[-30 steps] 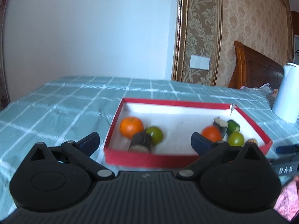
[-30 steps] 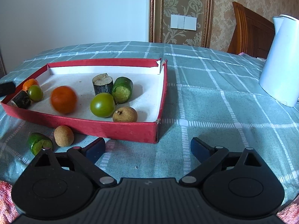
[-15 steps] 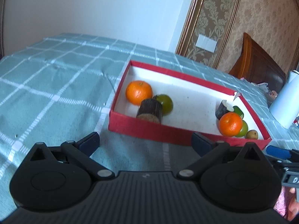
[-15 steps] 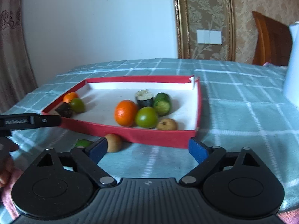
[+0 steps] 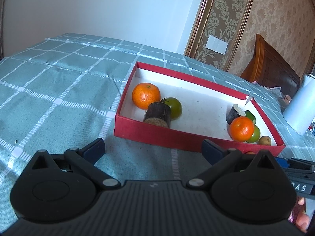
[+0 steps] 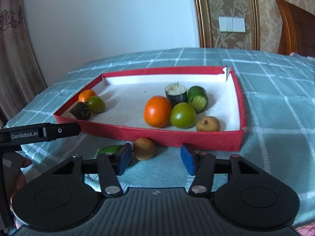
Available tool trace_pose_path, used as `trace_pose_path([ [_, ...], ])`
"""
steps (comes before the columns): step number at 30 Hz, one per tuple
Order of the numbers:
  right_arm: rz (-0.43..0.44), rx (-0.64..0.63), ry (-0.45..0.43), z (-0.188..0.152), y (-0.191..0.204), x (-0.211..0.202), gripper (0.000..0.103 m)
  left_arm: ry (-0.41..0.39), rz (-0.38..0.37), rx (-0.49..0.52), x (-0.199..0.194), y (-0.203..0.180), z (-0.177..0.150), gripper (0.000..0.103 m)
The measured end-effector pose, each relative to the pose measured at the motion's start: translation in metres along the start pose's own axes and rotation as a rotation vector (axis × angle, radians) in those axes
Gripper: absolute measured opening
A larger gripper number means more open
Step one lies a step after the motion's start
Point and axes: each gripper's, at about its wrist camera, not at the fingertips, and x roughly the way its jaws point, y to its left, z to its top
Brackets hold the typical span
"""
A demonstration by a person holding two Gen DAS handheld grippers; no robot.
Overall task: Organize fruits
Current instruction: 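Move the right tool onto a brown round fruit and close it, then carry the brown round fruit with the right tool into the tray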
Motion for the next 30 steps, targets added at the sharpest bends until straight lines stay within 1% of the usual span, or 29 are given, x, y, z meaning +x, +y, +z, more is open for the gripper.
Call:
trace_pose_path([
  [3,-0.013,-0.012,-0.005,-0.001,0.004,0.001,0.051,0.001,0.0,0.002,0.0,0.0,0.0,0.103],
  [4,0.007,-0.008,-0.004,-0.002,0.004,0.001,0.04,0.001,0.0,0.003,0.0,0.0,0.0,0.103],
  [5,0.016,-0.017,-0.001,-0.002,0.006,0.001,0.035,0.001,-0.001,0.004,0.0,0.0,0.0,0.103],
  [8,-0.038,-0.101,-0.011,-0.005,0.02,0.003,0.035,0.001,-0.002,0.005,-0.001,0.0,-0.001,0.103],
  [12,-0.047,-0.122,-0.016,-0.007,0.023,0.005,0.032,0.001,-0.001,0.006,-0.001,0.0,-0.001,0.103],
  [13,-0.049,-0.125,-0.014,-0.007,0.024,0.005,0.024,0.001,-0.002,0.004,-0.001,0.0,-0.001,0.103],
  [16,-0.05,-0.121,-0.032,-0.008,0.023,0.001,0.024,0.001,-0.002,0.004,-0.001,0.0,-0.001,0.103],
  [19,-0.044,-0.119,-0.027,-0.008,0.022,0.001,0.024,0.001,-0.002,0.005,-0.001,0.0,-0.001,0.103],
  [23,-0.041,-0.106,-0.051,-0.009,0.018,-0.008,0.024,0.0,-0.003,0.004,-0.001,0.0,-0.001,0.103],
  [30,-0.074,-0.083,-0.086,-0.011,0.001,-0.027,0.024,0.001,-0.003,0.005,-0.001,0.0,-0.001,0.103],
])
